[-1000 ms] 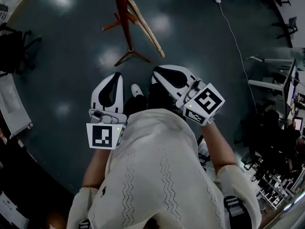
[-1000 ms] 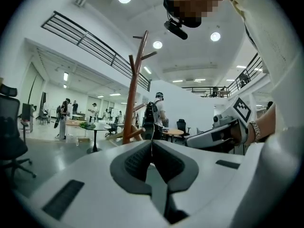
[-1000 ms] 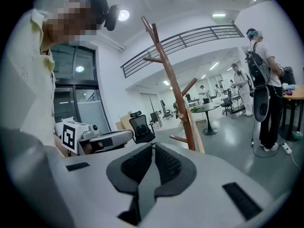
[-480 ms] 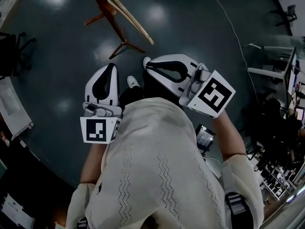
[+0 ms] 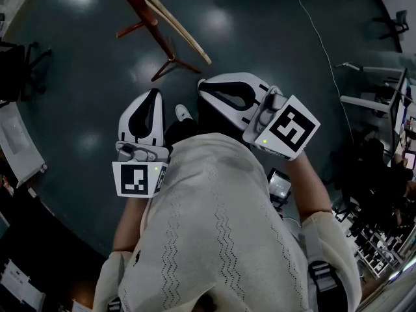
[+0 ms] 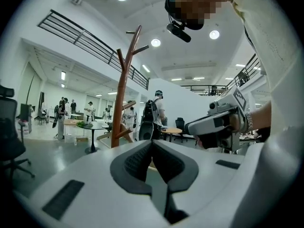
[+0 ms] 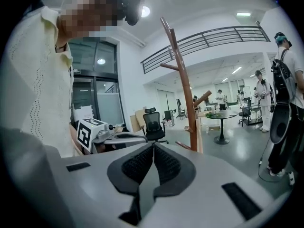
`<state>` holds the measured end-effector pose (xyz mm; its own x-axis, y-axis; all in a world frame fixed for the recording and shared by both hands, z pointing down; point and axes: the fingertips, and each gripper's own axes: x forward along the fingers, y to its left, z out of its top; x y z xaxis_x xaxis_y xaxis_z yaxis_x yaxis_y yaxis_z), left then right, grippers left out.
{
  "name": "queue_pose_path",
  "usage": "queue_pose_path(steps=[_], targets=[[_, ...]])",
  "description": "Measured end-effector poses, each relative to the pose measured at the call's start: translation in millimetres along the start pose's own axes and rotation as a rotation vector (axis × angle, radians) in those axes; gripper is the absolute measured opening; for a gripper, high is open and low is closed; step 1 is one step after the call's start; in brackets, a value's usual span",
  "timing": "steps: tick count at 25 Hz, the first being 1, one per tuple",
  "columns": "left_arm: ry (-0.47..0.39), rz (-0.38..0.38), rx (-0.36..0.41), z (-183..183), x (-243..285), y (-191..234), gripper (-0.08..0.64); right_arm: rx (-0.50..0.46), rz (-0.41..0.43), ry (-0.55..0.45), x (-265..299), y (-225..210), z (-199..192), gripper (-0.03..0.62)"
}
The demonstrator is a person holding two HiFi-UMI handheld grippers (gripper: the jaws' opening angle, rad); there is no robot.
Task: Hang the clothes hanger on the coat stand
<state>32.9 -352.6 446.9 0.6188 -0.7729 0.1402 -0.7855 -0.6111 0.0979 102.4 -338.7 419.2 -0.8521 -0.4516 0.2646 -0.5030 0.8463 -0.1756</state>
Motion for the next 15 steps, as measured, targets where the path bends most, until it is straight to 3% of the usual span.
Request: queue_pose_path(steps=[3,6,15], targets=[[-0.005,0.012,-0.003,1,-1,-1,0.014,-0.005,0.012,-0.041,3,2,7,0.028],[0.002,0.017,-0.006,0,-2,1,0.014,0.036,0.004,0.005,4,4,-7,0.028],[0.008,0.024,-0.02,-3,-8,19,0.014,0.123,-0.033,-0.004,34,14,-17,0.028]])
